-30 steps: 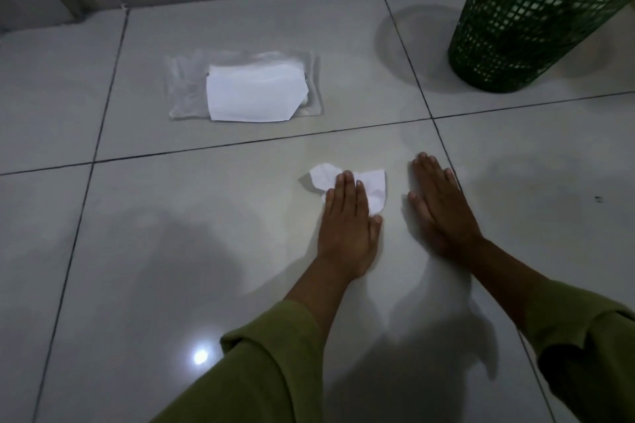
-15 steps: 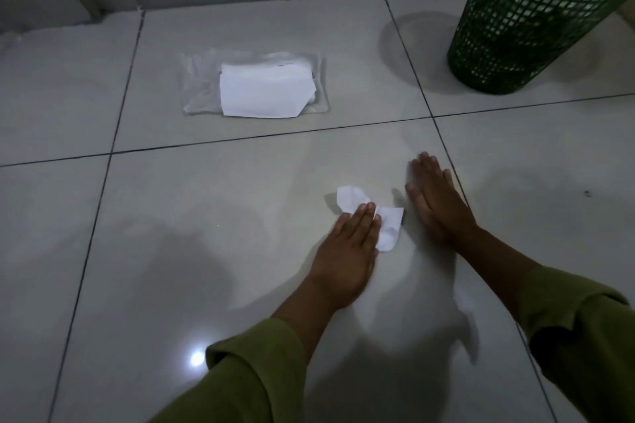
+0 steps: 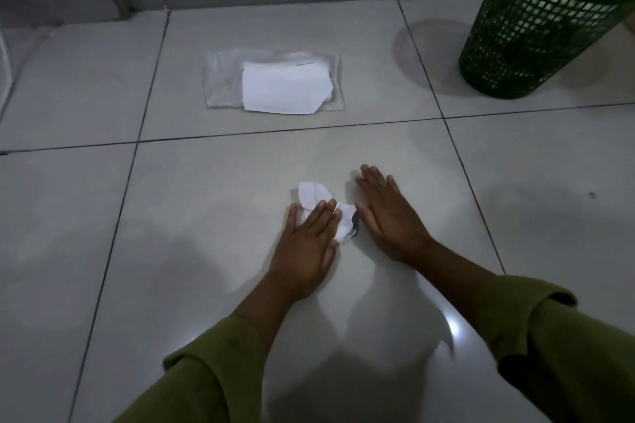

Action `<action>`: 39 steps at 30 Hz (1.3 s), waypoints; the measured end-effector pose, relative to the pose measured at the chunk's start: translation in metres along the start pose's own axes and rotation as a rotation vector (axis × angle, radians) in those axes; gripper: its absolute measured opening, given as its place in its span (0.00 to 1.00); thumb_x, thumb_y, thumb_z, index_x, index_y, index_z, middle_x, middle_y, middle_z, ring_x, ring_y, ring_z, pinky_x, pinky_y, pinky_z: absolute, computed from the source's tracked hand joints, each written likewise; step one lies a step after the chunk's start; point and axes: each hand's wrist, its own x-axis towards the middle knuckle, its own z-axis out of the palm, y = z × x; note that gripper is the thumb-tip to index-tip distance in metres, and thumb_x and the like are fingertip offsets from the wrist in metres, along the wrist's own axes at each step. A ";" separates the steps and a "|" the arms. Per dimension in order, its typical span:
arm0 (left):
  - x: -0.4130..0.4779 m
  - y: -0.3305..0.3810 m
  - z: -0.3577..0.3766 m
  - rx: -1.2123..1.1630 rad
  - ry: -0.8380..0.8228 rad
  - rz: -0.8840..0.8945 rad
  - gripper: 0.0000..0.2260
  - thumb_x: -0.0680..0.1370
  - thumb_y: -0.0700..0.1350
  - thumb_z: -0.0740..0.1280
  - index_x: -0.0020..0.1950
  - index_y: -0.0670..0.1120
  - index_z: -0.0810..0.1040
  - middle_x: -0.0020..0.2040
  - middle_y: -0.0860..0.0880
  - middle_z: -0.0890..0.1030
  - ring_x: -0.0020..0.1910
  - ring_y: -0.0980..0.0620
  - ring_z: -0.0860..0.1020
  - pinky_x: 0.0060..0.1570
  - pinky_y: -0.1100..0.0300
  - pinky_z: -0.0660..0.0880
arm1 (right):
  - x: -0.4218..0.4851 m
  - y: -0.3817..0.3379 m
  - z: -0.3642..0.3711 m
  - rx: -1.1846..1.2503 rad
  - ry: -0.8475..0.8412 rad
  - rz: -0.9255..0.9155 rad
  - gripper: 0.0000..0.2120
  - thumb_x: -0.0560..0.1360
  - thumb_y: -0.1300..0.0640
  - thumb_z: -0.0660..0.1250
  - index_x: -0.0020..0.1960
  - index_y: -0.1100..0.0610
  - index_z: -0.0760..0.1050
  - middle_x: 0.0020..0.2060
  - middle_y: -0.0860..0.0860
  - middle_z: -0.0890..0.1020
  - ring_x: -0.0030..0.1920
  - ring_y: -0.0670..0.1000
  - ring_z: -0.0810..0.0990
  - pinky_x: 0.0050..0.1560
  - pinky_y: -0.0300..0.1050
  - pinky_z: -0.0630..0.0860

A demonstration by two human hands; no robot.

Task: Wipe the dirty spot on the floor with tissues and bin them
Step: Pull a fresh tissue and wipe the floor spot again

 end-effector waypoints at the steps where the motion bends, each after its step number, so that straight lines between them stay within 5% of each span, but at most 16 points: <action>1: -0.004 -0.006 -0.003 -0.087 0.008 -0.019 0.24 0.78 0.52 0.48 0.74 0.47 0.60 0.75 0.48 0.62 0.75 0.52 0.58 0.74 0.50 0.44 | 0.003 -0.007 0.000 0.019 0.012 -0.023 0.30 0.77 0.46 0.42 0.73 0.60 0.57 0.74 0.56 0.60 0.75 0.51 0.54 0.75 0.44 0.45; 6: -0.039 -0.045 -0.019 -0.230 0.051 0.014 0.24 0.79 0.55 0.49 0.75 0.51 0.58 0.76 0.50 0.58 0.76 0.56 0.52 0.74 0.55 0.50 | 0.007 -0.038 0.014 0.042 -0.003 -0.251 0.24 0.81 0.51 0.47 0.66 0.64 0.70 0.66 0.61 0.74 0.67 0.58 0.71 0.72 0.45 0.59; 13: -0.055 -0.064 -0.021 -0.247 0.183 -0.112 0.27 0.80 0.58 0.49 0.74 0.44 0.59 0.75 0.46 0.61 0.75 0.52 0.57 0.74 0.50 0.53 | 0.013 -0.063 0.046 -0.050 -0.088 -0.398 0.22 0.76 0.52 0.56 0.64 0.63 0.73 0.65 0.60 0.75 0.66 0.59 0.73 0.67 0.55 0.68; 17: -0.058 -0.079 -0.022 -0.147 0.273 -0.301 0.24 0.79 0.52 0.50 0.72 0.42 0.62 0.74 0.43 0.63 0.75 0.48 0.58 0.74 0.49 0.51 | 0.022 -0.061 0.049 -0.018 -0.077 -0.344 0.21 0.71 0.58 0.56 0.58 0.66 0.76 0.59 0.64 0.79 0.62 0.63 0.76 0.61 0.62 0.73; 23: -0.065 -0.101 -0.022 -0.072 0.256 -0.462 0.25 0.77 0.51 0.48 0.72 0.41 0.62 0.74 0.41 0.61 0.75 0.46 0.55 0.73 0.48 0.48 | 0.019 -0.093 0.060 0.049 -0.089 -0.266 0.27 0.77 0.49 0.52 0.71 0.63 0.62 0.71 0.64 0.64 0.73 0.63 0.60 0.74 0.53 0.52; 32: -0.063 -0.097 -0.022 -0.083 0.282 -0.482 0.26 0.77 0.51 0.48 0.72 0.41 0.63 0.75 0.42 0.62 0.75 0.46 0.55 0.73 0.48 0.47 | -0.011 -0.054 0.044 -0.218 -0.230 -0.578 0.26 0.81 0.49 0.49 0.74 0.61 0.55 0.75 0.58 0.57 0.76 0.54 0.52 0.75 0.53 0.51; 39: -0.045 -0.071 -0.019 -0.068 0.316 -0.584 0.26 0.75 0.53 0.49 0.69 0.40 0.66 0.74 0.38 0.62 0.75 0.41 0.54 0.72 0.43 0.43 | -0.011 0.016 0.006 -0.344 -0.238 -0.287 0.30 0.80 0.42 0.39 0.75 0.60 0.52 0.75 0.57 0.56 0.76 0.55 0.52 0.74 0.55 0.47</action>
